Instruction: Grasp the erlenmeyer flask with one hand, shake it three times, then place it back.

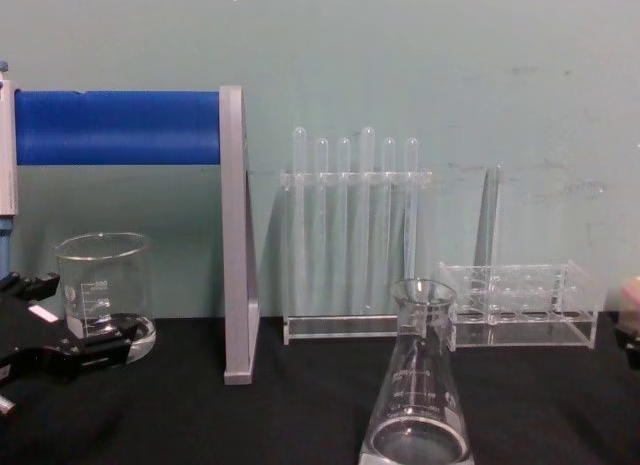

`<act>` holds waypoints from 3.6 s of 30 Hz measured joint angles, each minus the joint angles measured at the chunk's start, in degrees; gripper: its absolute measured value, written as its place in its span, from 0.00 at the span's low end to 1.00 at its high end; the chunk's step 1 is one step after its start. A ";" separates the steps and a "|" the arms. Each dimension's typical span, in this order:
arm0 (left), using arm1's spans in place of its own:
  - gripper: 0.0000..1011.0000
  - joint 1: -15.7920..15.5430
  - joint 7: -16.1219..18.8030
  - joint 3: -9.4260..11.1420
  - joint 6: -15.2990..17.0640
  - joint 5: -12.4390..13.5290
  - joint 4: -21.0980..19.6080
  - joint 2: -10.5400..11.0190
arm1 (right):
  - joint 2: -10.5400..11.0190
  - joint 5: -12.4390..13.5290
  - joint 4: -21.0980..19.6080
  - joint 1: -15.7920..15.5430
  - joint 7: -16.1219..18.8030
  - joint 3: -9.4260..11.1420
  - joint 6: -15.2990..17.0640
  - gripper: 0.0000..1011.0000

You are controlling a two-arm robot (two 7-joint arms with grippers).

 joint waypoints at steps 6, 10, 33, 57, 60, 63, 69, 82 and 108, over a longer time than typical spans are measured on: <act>0.99 0.00 0.00 0.00 0.00 0.00 0.00 0.00 | 0.00 0.00 0.00 0.00 0.00 0.00 0.00 0.99; 0.99 0.00 0.00 0.00 0.00 0.00 0.00 0.00 | 0.00 0.00 0.00 0.00 0.00 0.00 0.00 0.99; 0.99 0.00 0.00 0.00 0.00 0.00 0.00 0.00 | 0.54 0.88 -1.94 -1.45 2.12 1.49 -0.06 0.99; 0.99 0.00 0.00 0.00 0.00 0.00 0.00 0.00 | 2.60 12.45 -11.47 -8.66 19.90 4.16 2.76 0.99; 0.99 0.00 0.00 0.00 0.00 0.00 0.00 0.00 | 1.85 12.71 -11.53 -8.22 21.87 3.58 2.92 0.99; 0.99 0.00 0.00 0.00 0.00 0.00 0.00 0.00 | 0.71 12.87 -11.14 -7.50 23.60 2.84 3.04 0.99; 0.99 0.00 0.00 0.00 0.00 0.00 0.00 0.00 | -2.27 12.90 -8.91 -5.41 26.17 1.56 3.39 0.99; 0.99 0.00 0.00 0.00 0.00 0.00 0.00 0.00 | -7.34 10.61 -4.38 -1.25 27.45 0.26 4.25 0.99; 0.99 0.00 0.00 0.00 0.00 0.00 0.00 0.00 | -15.41 4.93 3.88 5.33 26.97 0.18 5.11 0.99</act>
